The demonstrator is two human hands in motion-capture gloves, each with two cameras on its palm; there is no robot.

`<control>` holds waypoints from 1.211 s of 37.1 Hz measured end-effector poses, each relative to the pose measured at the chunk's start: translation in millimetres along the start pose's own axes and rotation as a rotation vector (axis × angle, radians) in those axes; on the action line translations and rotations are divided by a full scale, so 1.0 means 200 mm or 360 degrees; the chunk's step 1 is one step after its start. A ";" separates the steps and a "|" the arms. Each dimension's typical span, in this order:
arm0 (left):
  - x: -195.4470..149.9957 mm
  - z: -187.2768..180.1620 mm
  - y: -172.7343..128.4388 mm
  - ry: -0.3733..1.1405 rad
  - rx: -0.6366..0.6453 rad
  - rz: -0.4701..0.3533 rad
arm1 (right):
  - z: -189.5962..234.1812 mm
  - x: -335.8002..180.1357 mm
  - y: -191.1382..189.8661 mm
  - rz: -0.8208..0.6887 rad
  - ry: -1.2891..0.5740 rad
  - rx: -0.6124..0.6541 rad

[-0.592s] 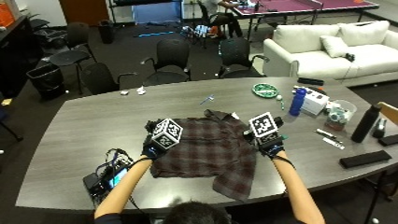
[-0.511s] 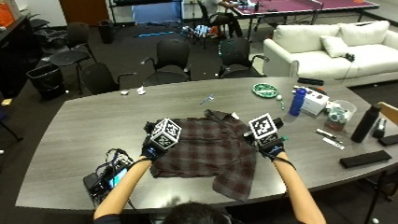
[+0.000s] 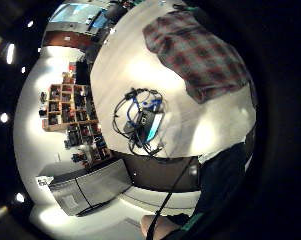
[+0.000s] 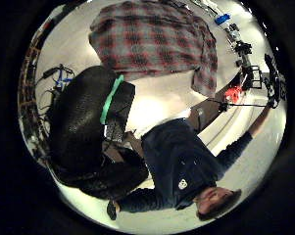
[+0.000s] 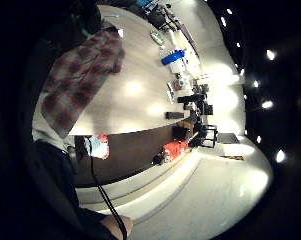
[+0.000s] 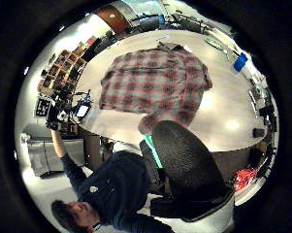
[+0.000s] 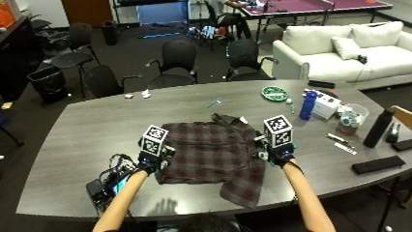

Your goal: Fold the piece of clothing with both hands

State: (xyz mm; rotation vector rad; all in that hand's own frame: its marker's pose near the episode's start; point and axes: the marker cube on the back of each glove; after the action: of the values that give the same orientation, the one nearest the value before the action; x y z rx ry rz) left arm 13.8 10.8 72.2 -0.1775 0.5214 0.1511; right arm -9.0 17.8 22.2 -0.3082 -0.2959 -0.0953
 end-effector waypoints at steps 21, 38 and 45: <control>0.26 0.47 -0.23 0.0369 -0.0397 0.0218 | 0.25 -0.07 -0.04 -0.0070 -0.0024 -0.0208; 0.38 0.78 -0.39 0.0442 -0.0663 0.0271 | 0.42 -0.09 -0.09 -0.0073 -0.0029 -0.0341; 0.40 0.76 -0.42 0.0412 -0.0456 0.0154 | 0.51 -0.11 -0.14 -0.0091 -0.0040 -0.0365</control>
State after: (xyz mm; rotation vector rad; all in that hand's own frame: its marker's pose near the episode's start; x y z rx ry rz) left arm 170.7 -32.7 172.6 -0.4557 0.7661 0.2997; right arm -61.4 24.0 116.2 -0.5290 -0.3196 -0.1827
